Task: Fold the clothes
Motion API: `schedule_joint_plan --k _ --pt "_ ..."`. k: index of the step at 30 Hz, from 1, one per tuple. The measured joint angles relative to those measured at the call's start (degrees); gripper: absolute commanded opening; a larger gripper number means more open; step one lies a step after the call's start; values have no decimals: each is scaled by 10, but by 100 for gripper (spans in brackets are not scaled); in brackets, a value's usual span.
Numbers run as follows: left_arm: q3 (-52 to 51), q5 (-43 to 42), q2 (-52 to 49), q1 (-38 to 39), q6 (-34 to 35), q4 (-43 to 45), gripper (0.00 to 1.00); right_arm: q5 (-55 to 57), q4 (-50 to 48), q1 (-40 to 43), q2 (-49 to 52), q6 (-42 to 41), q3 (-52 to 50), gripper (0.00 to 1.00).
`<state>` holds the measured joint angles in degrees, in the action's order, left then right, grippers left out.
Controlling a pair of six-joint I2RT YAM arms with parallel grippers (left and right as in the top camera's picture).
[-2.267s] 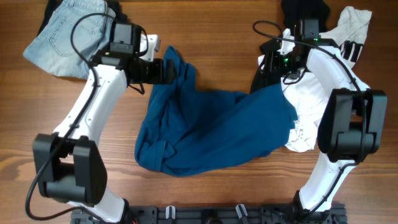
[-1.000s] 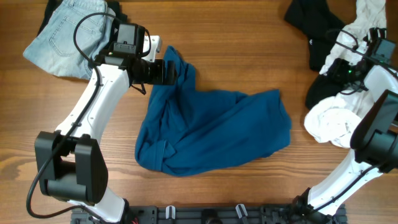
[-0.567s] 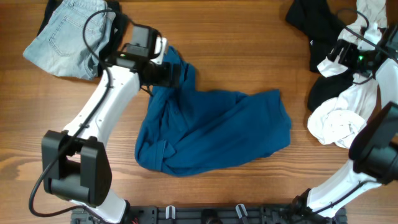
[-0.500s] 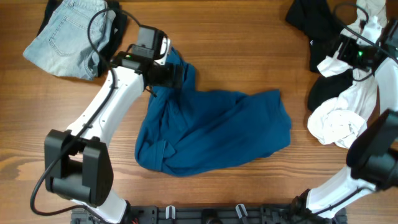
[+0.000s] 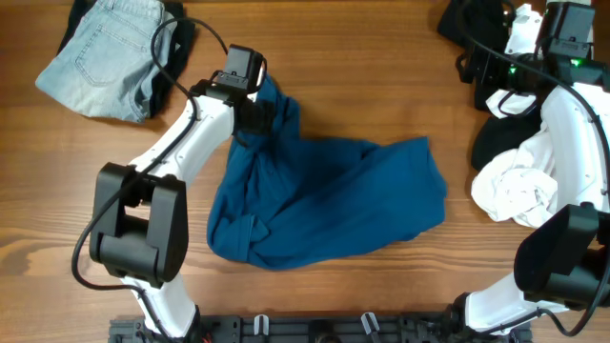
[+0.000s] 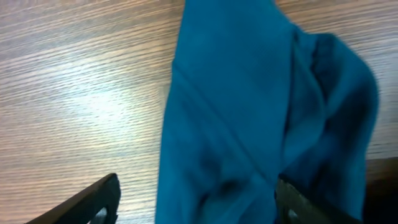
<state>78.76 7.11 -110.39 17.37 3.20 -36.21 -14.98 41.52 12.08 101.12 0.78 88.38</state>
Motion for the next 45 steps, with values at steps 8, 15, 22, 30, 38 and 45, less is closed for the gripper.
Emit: schedule_joint_plan --k 8,15,22,30,38,45 --pt "0 -2 -19 24 1 12 61 -5 3 0 0 0 0 100" --pt "0 -1 -33 24 1 11 60 -5 8 0 0 0 0 99" --pt "0 -12 -33 24 1 11 61 -5 20 0 0 0 0 97" --pt "0 -30 -33 24 2 11 30 -6 33 0 0 0 0 96" --pt "0 -32 -35 24 1 11 37 -6 39 0 0 0 0 96" --pt "0 -36 -54 24 3 13 4 -7 40 0 0 0 0 96"
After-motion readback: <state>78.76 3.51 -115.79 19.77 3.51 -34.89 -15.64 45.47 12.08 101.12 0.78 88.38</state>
